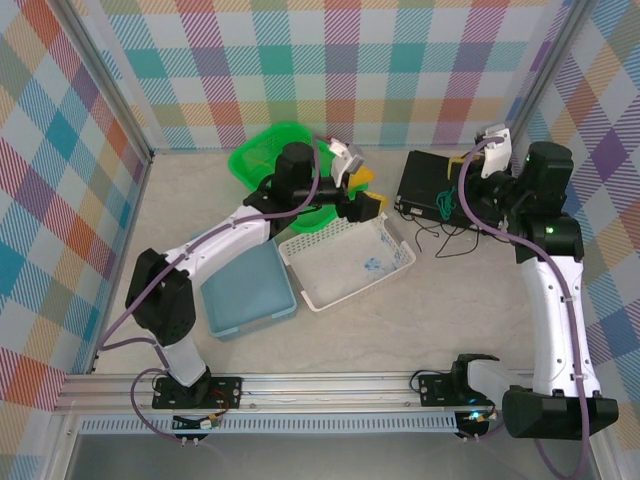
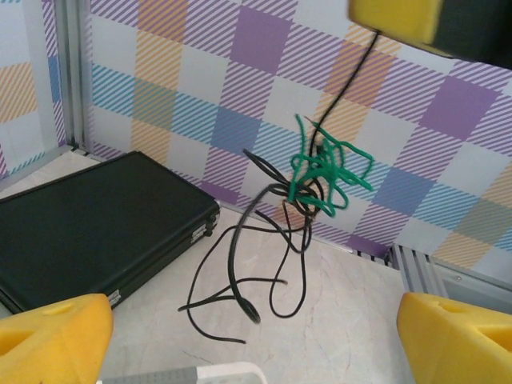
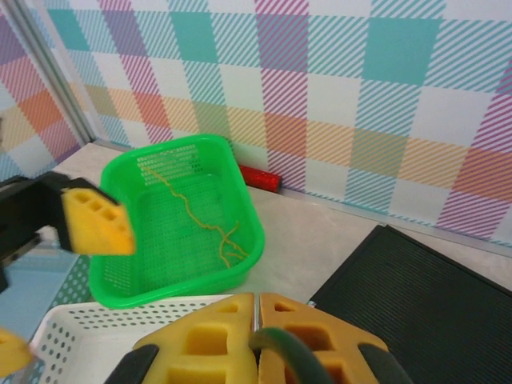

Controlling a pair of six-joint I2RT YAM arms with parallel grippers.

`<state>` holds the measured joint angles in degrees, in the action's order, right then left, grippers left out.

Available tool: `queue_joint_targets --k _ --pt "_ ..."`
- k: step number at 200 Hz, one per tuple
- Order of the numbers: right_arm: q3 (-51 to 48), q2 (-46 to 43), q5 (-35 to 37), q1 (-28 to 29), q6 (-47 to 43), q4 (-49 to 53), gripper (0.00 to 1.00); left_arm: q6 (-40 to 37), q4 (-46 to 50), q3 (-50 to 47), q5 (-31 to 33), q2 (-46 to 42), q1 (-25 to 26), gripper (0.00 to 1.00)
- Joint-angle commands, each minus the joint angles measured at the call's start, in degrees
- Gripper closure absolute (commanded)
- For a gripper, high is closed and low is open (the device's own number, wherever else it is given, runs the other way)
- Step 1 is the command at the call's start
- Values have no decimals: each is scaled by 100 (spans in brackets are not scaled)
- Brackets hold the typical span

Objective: Untangle the cables

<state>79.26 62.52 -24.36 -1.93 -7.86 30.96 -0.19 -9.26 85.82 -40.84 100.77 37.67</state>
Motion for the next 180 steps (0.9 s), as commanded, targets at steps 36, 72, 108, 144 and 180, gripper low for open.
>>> queue_joint_targets --k 36,72,108,144,180 --pt "301 -141 -610 -26 54 -13 100 -71 168 557 149 857 328 9" --pt "206 -220 -678 -27 169 -53 100 53 -72 674 -20 1090 406 32" --pt "7 -232 93 -70 101 -17 100 357 -687 386 32 877 401 100" --pt "-514 -203 1651 -357 178 -103 100 477 -755 -201 340 132 400 100" --pt "-1164 -83 2306 -1026 712 -322 100 187 -118 -501 947 -854 386 100"
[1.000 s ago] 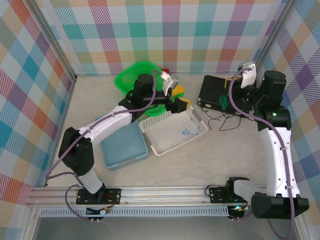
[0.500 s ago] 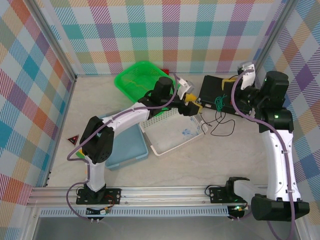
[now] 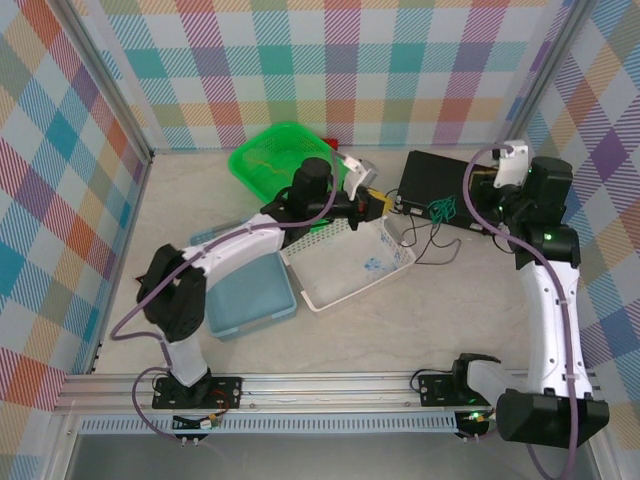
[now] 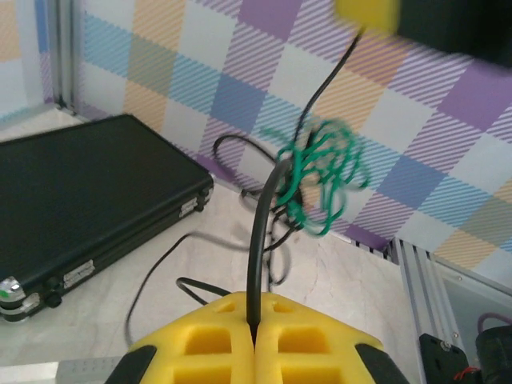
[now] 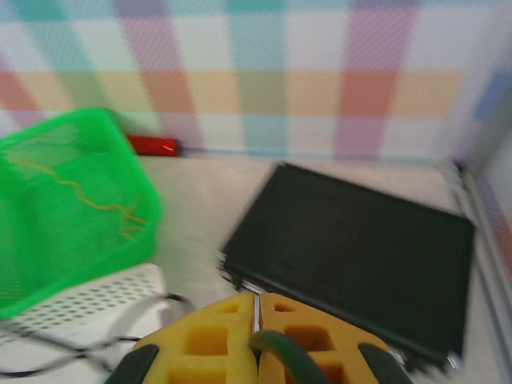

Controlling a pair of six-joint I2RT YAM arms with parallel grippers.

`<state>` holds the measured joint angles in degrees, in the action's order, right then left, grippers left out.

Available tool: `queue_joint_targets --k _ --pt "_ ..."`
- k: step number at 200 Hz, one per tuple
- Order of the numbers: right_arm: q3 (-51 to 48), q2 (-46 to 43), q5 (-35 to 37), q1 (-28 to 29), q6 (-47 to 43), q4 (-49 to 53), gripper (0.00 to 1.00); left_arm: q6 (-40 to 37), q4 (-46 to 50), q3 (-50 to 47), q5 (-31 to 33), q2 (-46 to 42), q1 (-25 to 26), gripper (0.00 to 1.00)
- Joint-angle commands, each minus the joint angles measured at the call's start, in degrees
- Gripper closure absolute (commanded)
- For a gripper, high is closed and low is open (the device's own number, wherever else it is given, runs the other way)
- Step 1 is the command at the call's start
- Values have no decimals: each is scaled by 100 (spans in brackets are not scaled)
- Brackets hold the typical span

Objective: Untangle the cables

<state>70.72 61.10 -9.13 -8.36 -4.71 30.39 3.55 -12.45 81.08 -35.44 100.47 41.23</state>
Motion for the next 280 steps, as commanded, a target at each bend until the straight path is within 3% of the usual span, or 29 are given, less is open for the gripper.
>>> queue_joint_targets --k 1,61,169,196,223,230,241,248,260,280 --pt "-342 59 786 -402 412 -277 100 -192 226 -24 420 -847 27 100" --pt "-1278 244 1066 -1162 1264 -610 100 -173 1026 270 1356 -1695 -131 100" --pt "-1398 200 1347 -2019 1728 -526 100 -38 1336 634 1382 -2033 -424 100" --pt "-1501 225 554 -2038 1561 -645 100 -115 1413 552 1138 -2025 -423 100" --pt "-1598 11 -842 -2038 1283 -855 100 -185 1222 262 252 -1931 -417 100" --pt "-1574 -86 -1089 -2029 1257 -843 100 -155 1131 176 91 -1889 -406 88" --pt "-1524 -259 -1337 -2023 1265 -847 100 -135 1047 64 -53 -1842 -391 56" --pt "-1460 -350 -1422 -2024 1287 -836 100 -151 1043 25 -80 -1806 -365 41" --pt "-1271 -463 -1486 -2027 1334 -718 100 -286 1092 5 -189 -1727 -336 29" --pt "-878 -567 -1668 -2025 1494 -568 100 -486 1259 89 -369 -1565 -302 21"
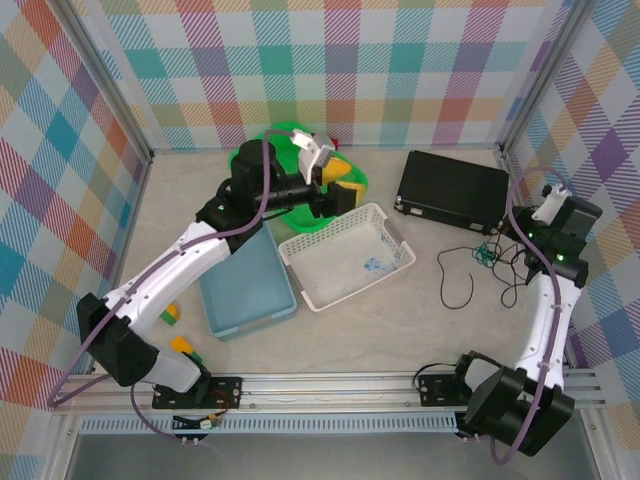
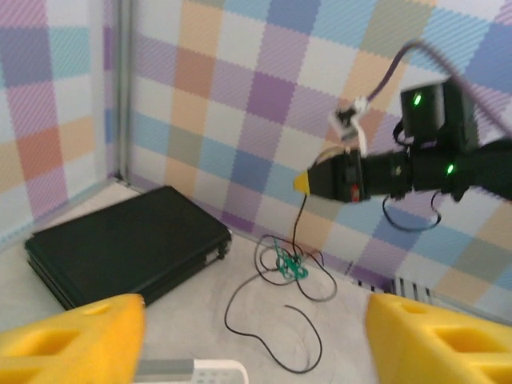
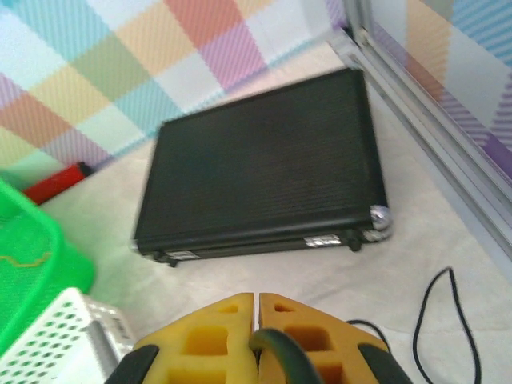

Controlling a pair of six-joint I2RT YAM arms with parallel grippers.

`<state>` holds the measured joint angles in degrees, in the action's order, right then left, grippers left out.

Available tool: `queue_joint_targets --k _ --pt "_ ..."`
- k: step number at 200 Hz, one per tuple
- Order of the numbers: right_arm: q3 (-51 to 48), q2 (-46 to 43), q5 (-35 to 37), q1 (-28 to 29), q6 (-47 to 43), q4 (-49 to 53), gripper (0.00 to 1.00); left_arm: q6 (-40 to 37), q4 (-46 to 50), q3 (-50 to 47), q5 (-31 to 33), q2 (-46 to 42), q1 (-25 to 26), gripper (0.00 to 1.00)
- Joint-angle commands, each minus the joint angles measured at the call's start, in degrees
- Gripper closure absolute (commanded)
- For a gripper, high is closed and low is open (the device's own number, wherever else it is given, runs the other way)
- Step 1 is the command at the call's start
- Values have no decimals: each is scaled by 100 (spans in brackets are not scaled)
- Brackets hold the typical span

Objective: Untangle the cables

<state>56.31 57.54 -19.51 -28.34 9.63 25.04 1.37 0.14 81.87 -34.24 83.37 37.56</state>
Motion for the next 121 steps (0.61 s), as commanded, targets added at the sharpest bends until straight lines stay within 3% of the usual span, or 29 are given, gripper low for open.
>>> queue_joint_targets --k 1,121 --pt "581 -214 -636 -25 72 -24 100 -286 11 16 -501 153 66 20" --pt "2886 122 -847 470 1003 -413 100 -440 90 308 -525 553 179 13"
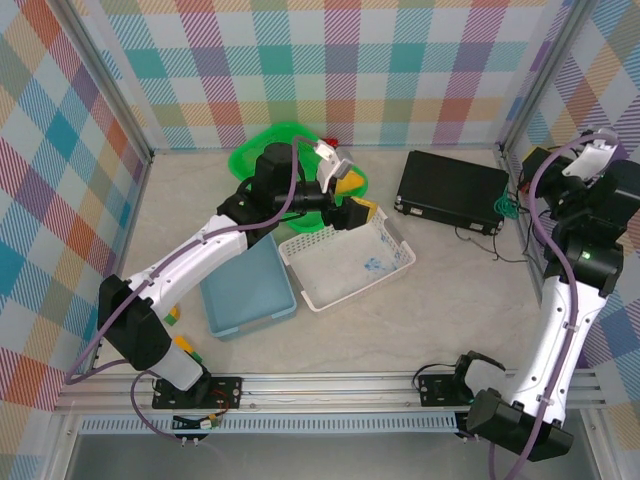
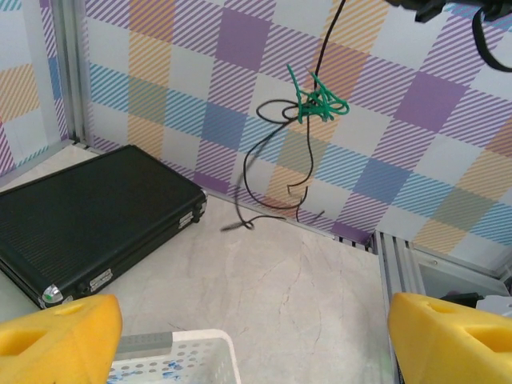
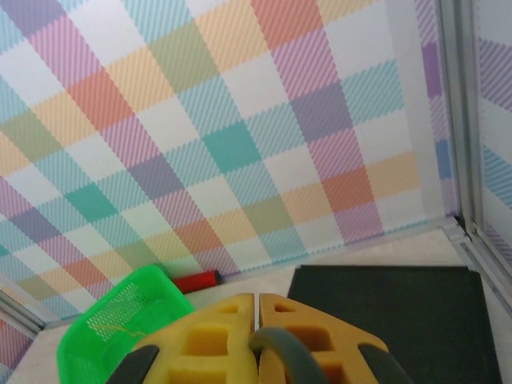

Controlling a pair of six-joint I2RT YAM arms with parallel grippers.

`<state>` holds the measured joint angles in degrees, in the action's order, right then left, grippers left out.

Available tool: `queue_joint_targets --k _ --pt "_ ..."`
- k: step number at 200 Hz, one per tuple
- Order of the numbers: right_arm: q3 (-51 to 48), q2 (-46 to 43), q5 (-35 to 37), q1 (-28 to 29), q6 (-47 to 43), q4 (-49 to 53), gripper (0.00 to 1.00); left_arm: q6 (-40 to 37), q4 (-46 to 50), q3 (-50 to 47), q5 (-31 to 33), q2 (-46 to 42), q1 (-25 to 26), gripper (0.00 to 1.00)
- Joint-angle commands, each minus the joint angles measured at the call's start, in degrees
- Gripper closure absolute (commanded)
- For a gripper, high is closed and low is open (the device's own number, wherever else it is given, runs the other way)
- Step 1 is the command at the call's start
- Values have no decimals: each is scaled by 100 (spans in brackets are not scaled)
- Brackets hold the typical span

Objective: Untangle the cables

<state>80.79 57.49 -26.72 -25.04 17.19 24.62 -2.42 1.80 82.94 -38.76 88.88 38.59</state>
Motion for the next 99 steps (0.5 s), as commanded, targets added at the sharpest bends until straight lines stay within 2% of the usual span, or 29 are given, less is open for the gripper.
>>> queue_joint_targets --k 1,53,82,99 --pt "460 128 -120 148 244 -371 100 -60 -76 199 -71 0 78 13" --pt "1048 494 45 591 196 -363 100 -122 -17 170 46 -62 79 11" --pt "1061 643 -425 764 320 -475 100 -424 82 131 89 -149 74 1" --pt "1053 701 -802 866 313 -547 100 -629 135 221 34 -111 73 0"
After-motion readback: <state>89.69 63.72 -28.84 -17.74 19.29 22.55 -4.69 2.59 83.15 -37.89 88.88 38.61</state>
